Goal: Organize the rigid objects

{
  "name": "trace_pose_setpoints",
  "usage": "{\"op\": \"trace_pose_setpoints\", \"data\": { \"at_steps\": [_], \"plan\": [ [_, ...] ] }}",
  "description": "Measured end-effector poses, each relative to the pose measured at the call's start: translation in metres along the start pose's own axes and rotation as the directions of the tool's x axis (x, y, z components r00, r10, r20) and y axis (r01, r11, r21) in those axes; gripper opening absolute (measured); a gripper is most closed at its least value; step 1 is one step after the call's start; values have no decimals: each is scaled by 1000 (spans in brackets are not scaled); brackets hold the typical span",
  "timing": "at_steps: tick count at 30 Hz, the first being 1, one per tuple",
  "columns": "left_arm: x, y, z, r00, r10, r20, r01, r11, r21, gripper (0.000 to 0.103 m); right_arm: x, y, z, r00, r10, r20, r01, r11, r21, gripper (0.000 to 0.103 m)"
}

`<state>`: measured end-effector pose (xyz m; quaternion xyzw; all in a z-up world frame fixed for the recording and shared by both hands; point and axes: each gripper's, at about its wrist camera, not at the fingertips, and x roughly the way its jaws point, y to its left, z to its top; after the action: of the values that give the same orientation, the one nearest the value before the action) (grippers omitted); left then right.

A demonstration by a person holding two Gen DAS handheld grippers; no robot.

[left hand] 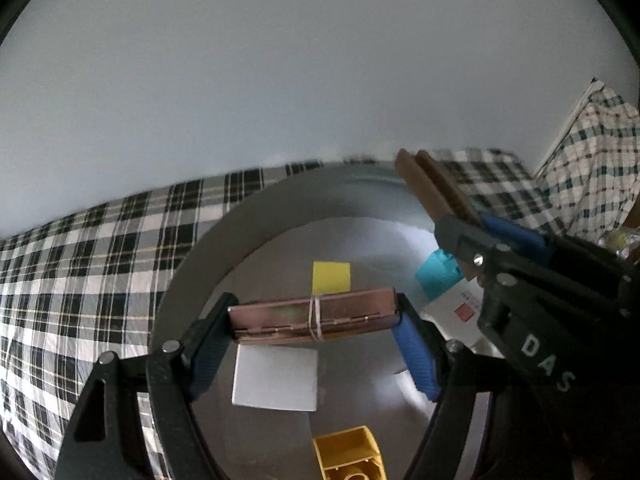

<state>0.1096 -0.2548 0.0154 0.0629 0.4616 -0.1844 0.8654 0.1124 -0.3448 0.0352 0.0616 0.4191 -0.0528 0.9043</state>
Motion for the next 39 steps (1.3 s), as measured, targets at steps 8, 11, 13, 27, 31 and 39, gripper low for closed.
{"op": "trace_pose_setpoints", "data": {
  "at_steps": [8,11,13,27,31,39],
  "plan": [
    [23,-3,-6,988,-46,-147,48,999,14,103,13,-1,0,997,39,-63,-36,998,50,76],
    [20,-6,-6,988,-50,-145,55,998,30,103,8,-14,-2,997,56,-46,-51,992,114,86],
    [14,-9,-4,990,-33,-134,40,998,47,103,2,-18,-2,996,81,-37,-76,989,125,86],
    [-22,-19,-16,999,19,28,-21,997,80,103,-47,-44,-44,984,99,150,-139,946,292,86],
    [-31,-17,-23,996,21,92,-26,998,49,103,-61,-42,-57,970,17,243,-91,950,299,86],
    [-48,7,-45,970,65,235,-53,997,-60,103,-83,-27,-90,874,-187,449,43,949,312,87]
  ]
}}
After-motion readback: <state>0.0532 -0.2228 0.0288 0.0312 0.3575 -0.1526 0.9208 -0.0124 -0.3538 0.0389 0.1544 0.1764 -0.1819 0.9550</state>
